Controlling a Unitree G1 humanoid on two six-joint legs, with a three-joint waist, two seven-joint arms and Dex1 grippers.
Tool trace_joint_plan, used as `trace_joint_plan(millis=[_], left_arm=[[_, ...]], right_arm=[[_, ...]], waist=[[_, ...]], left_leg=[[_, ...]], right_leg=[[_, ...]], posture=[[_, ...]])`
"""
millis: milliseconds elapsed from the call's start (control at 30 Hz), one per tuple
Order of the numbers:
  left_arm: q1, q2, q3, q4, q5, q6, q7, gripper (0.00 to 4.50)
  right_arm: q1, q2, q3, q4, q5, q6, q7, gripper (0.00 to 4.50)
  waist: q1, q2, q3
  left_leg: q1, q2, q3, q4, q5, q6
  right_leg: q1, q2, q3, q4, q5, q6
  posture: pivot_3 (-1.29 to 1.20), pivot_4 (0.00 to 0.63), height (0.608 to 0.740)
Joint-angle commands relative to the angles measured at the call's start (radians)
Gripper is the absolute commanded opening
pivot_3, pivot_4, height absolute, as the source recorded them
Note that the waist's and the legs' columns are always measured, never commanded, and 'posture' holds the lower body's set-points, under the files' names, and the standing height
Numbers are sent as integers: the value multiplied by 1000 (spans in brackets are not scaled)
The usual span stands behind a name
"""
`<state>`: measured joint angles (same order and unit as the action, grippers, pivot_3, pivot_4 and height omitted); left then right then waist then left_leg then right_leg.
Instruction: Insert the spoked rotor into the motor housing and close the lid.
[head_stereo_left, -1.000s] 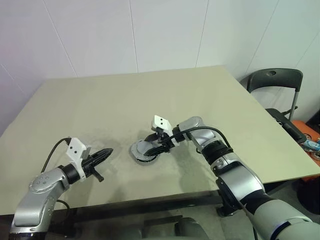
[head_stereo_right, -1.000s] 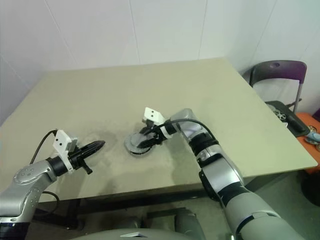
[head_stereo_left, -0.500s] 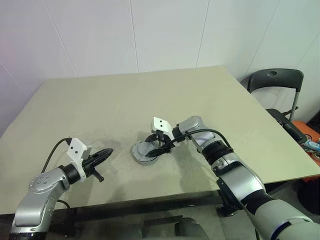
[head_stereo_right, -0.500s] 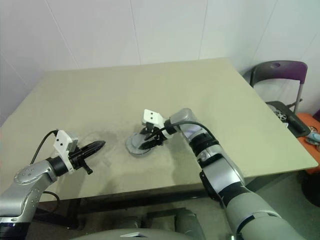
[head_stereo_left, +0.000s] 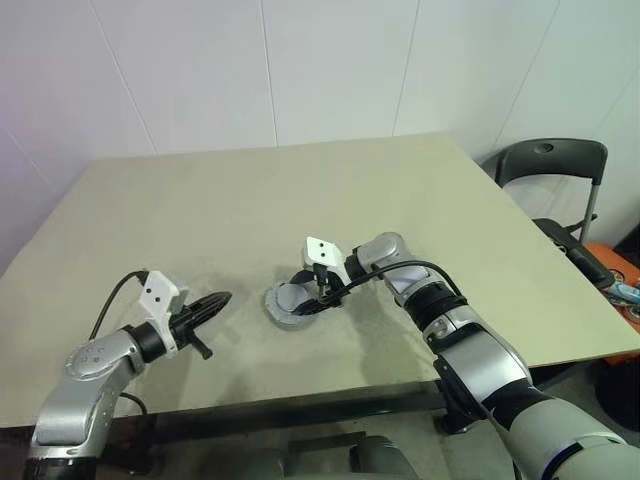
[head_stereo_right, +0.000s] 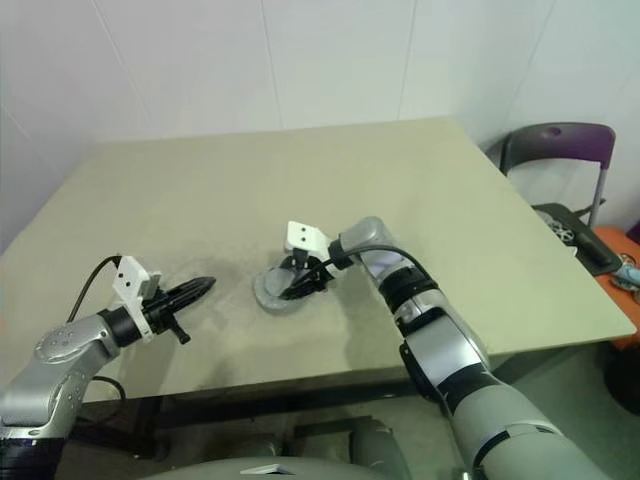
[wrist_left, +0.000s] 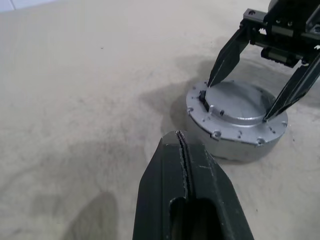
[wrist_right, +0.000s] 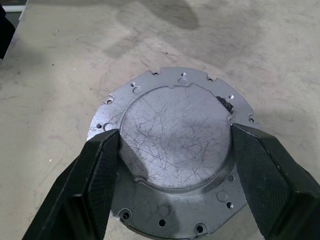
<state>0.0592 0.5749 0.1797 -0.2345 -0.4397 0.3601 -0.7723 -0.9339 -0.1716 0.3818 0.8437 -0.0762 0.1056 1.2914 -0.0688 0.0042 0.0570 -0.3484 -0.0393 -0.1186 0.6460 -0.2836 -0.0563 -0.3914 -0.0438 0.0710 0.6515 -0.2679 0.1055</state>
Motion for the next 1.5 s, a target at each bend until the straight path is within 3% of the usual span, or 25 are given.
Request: trace_joint_plan(millis=[33, 500, 933, 1500], left_arm=[[-52, -10, -28, 9, 13, -10, 6, 0], [-254, -86, -194, 124, 72, 33, 16, 0], [-210, -48, -104, 44, -4, 77, 6, 0], [-195, -4, -70, 62, -1, 68, -15, 0]], right_arm=[[-12, -12, 15, 25, -32, -9, -6, 3122], [-20, -9, 14, 41, -32, -15, -10, 3122], [-71, -17, 1, 68, -22, -23, 23, 3122], [-93, -22, -5, 96, -32, -41, 55, 3122]], waist=[[0, 0, 0], [0, 0, 0], [1, 0, 0], [2, 0, 0]], left_leg=[[1, 0, 0, 0, 0, 0], [4, 0, 0, 0, 0, 0], [2, 0, -1, 0, 0, 0], [-1, -1, -1, 0, 0, 0]], right_leg=[[1, 0, 0, 0, 0, 0], [4, 0, 0, 0, 0, 0], [2, -1, 0, 0, 0, 0], [-1, -1, 0, -1, 0, 0]], posture=[[0, 0, 740], [0, 0, 740], [0, 0, 740], [0, 0, 740]])
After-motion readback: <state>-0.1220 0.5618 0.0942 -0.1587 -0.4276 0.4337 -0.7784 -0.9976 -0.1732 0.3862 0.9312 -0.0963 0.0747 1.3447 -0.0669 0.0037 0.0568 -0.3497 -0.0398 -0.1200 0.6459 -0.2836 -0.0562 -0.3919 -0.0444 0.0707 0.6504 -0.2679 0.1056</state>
